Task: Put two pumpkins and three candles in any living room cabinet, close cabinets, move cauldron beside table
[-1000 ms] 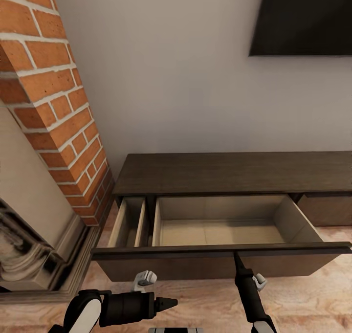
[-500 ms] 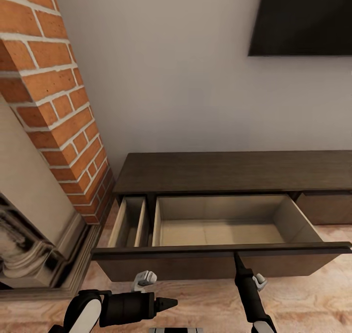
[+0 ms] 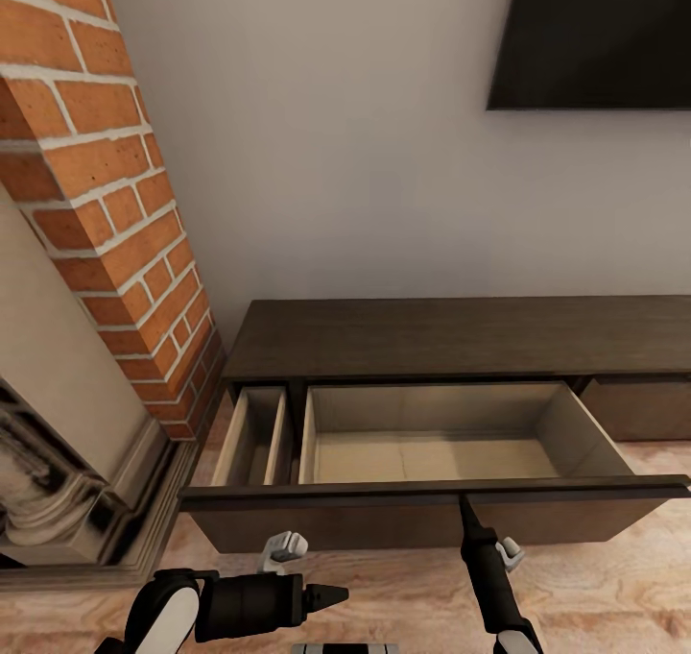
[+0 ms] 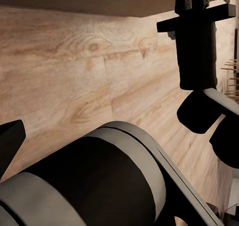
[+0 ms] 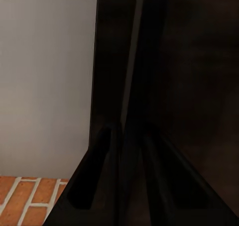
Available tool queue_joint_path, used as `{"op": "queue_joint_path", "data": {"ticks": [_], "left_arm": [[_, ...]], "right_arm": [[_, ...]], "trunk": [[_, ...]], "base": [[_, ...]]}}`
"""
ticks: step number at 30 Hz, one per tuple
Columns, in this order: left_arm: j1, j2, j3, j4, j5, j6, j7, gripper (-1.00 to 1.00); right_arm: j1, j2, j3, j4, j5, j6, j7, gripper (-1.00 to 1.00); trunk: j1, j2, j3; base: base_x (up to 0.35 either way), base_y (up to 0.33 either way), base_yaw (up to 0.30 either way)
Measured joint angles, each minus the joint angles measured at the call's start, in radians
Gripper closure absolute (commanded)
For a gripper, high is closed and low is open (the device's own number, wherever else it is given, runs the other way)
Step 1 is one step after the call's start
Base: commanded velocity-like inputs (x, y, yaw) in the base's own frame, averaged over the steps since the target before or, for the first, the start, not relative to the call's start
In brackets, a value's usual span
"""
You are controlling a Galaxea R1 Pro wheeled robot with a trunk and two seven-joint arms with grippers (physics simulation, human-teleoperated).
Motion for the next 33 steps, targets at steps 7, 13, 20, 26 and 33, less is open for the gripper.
{"op": "queue_joint_path", "data": {"ticks": [7,13,20,26,33], "left_arm": [[0.0,0.0,-0.001,0.0,0.0,0.0,0.0,-1.0],[0.0,0.0,-0.001,0.0,0.0,0.0,0.0,-1.0],[0.0,0.0,-0.001,0.0,0.0,0.0,0.0,-1.0],[0.0,0.0,-0.001,0.0,0.0,0.0,0.0,-1.0],[0.0,0.0,-0.001,0.002,0.0,0.0,0.0,-1.0]], "right_arm": [[0.0,0.001,0.008,-0.001,0.008,0.004,0.008,-1.0],[0.0,0.001,0.008,-0.001,0.007,0.004,0.008,-1.0],[0.0,0.001,0.008,-0.001,0.007,0.004,0.008,-1.0],[0.0,0.001,0.008,-0.001,0.007,0.004,0.007,-1.0],[0.0,0.001,0.009,-0.001,0.011,0.007,-0.004,-1.0]], "trunk": [[0.0,0.0,0.0],[0.0,0.0,0.0],[0.0,0.0,0.0],[0.0,0.0,0.0],[0.0,0.0,0.0]], "base": [[0.0,0.0,0.0],[-0.01,0.0,0.0],[-0.21,0.0,0.0],[-0.271,0.0,0.0],[-0.228,0.0,0.0]]}}
